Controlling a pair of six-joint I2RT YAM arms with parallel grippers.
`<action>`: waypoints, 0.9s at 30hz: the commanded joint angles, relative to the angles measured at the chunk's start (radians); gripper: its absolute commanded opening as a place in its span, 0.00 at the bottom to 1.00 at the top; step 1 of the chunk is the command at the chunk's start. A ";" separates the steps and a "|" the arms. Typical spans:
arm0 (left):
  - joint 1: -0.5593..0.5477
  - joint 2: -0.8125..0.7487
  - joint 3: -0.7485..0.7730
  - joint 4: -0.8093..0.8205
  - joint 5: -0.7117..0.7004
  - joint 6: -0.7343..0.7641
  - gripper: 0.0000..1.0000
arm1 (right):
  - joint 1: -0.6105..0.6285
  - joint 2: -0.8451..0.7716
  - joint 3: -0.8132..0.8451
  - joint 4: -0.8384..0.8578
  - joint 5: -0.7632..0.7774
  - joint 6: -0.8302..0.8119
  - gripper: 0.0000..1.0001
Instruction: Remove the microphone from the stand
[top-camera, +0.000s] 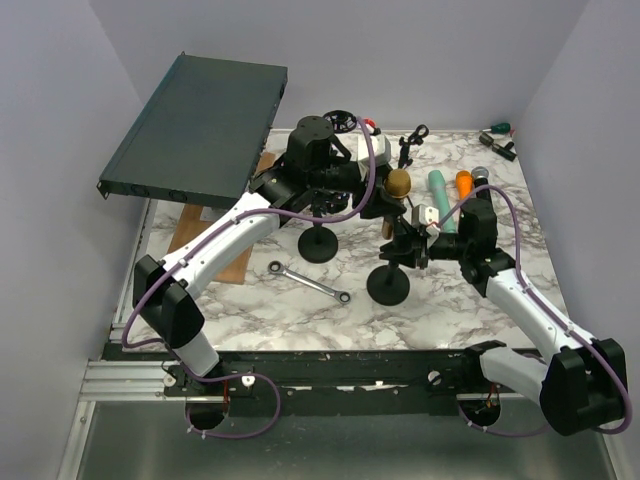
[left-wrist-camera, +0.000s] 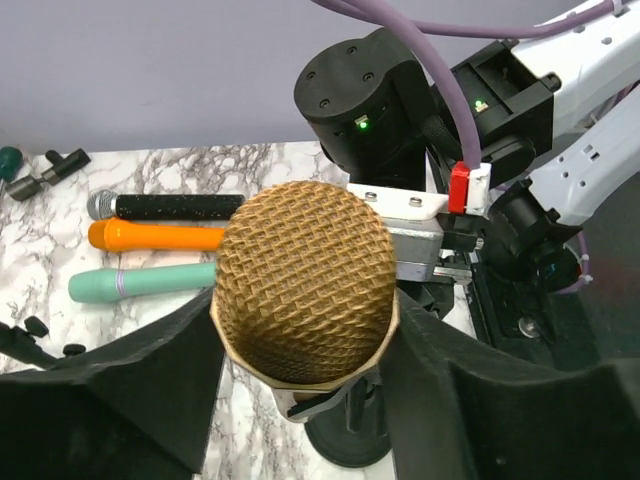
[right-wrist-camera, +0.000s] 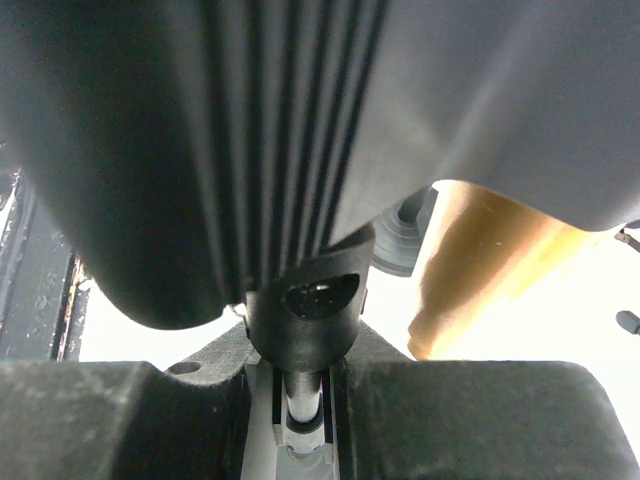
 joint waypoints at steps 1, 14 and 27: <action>-0.007 0.017 0.013 0.012 0.048 0.000 0.49 | 0.002 0.008 -0.007 -0.090 0.053 -0.023 0.04; -0.009 -0.022 -0.023 0.025 -0.164 -0.075 0.00 | 0.002 -0.156 0.087 -0.206 0.381 0.228 0.62; -0.096 -0.067 -0.013 -0.078 -0.435 -0.068 0.00 | 0.000 -0.259 0.320 -0.410 0.590 0.335 0.86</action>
